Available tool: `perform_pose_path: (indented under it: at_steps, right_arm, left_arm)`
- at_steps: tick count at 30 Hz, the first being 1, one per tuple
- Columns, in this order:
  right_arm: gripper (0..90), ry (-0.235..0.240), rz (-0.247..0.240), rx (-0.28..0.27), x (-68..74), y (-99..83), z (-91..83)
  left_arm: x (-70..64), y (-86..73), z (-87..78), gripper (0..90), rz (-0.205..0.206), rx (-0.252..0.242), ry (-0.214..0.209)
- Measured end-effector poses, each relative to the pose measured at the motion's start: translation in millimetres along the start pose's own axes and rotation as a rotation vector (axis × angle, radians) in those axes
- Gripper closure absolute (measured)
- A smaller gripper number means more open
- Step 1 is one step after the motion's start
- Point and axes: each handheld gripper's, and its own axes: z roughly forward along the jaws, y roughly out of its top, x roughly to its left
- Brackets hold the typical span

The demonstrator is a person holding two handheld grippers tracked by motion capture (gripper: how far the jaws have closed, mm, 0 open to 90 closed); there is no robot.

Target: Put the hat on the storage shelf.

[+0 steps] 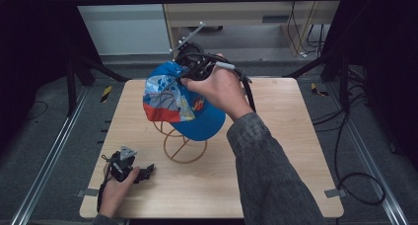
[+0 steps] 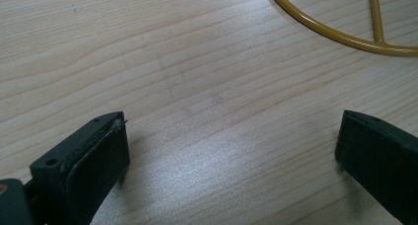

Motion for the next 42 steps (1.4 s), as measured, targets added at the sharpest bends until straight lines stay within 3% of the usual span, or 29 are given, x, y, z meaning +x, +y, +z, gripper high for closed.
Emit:
perform_pose_path:
  at_steps: [25,42]
  right_arm:
    - [88.8,0.015,-0.022,0.063,9.2,1.6,32.1]
    - [87.4,0.003,-0.018,0.091,6.2,-5.8,47.3]
  left_arm:
    - [0.0,0.0,0.0,0.0,0.0,0.0,0.0]
    - [-0.7,-0.1,0.2,0.0,-0.007,-0.004,0.0]
